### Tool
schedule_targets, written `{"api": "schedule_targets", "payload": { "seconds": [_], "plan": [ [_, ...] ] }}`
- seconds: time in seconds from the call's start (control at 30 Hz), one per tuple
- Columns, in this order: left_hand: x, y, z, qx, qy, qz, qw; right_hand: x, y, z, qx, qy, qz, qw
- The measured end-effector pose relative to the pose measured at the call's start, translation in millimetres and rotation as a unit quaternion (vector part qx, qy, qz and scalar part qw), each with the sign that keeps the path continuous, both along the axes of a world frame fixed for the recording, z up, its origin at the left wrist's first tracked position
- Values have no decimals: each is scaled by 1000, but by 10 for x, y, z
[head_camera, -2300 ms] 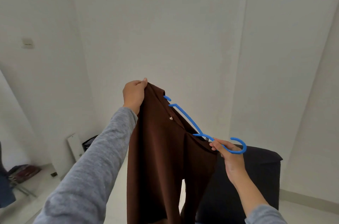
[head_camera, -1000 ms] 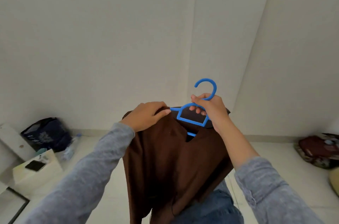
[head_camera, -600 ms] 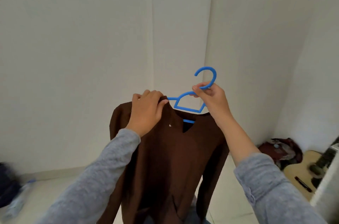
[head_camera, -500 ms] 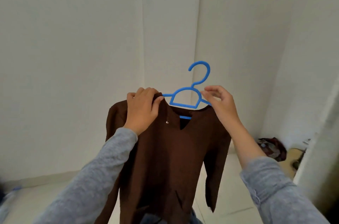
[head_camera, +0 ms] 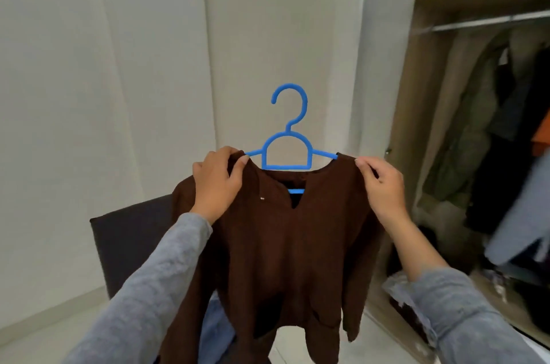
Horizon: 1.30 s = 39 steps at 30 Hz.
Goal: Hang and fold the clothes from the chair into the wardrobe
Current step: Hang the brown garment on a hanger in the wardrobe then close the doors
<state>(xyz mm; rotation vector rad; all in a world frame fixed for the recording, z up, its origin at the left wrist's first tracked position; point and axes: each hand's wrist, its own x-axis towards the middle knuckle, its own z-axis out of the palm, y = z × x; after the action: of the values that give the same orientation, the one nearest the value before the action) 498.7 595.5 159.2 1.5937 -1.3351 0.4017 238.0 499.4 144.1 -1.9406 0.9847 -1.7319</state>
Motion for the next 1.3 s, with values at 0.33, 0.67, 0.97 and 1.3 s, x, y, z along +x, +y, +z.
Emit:
{"api": "schedule_targets", "payload": {
  "seconds": [0.33, 0.67, 0.97, 1.3],
  "plan": [
    [-1422, -448, 128, -25, 67, -83, 994, -1208, 165, 174, -181, -44, -294, 937],
    [-2138, -1013, 43, -17, 59, -213, 975, -1577, 39, -55, -179, 56, -347, 919],
    [-2282, -1789, 193, -27, 30, -368, 929, -1570, -401, 738, -27, 48, -245, 968],
    [-1882, -2574, 327, 85, -18, -542, 836, -1384, -936, 795, 81, -87, -102, 988]
  ]
}}
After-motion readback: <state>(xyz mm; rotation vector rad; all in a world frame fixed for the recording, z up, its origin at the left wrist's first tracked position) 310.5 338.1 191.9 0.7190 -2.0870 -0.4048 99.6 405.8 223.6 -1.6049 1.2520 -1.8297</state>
